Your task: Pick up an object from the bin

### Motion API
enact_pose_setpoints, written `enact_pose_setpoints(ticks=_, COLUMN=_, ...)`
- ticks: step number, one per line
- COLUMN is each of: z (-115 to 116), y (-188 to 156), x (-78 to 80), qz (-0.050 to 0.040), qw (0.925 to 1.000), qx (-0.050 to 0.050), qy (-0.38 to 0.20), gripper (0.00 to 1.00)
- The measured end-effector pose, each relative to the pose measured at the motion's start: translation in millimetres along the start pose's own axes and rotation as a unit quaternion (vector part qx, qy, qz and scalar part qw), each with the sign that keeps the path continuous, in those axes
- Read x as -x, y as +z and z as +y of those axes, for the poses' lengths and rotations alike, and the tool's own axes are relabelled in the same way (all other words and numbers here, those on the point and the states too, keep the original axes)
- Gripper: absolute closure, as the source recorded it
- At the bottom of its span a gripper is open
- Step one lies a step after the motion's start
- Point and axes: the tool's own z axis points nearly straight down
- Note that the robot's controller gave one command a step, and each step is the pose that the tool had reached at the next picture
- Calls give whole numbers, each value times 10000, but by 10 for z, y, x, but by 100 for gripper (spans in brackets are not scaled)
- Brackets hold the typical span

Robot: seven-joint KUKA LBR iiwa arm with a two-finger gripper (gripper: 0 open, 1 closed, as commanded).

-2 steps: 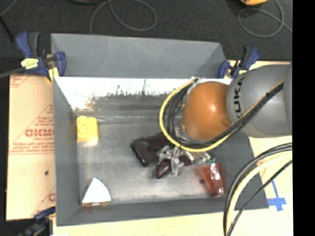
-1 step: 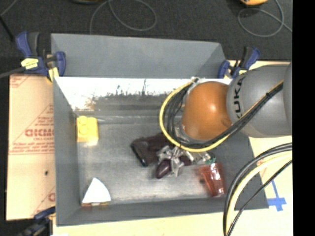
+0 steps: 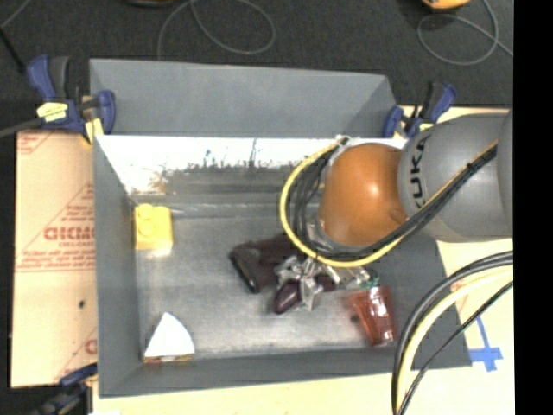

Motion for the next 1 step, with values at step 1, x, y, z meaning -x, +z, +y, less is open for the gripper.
enact_pose_setpoints(ticks=1, z=121, y=-1479, x=7, qz=-29, qw=9999, qx=-14, qy=134, gripper=100)
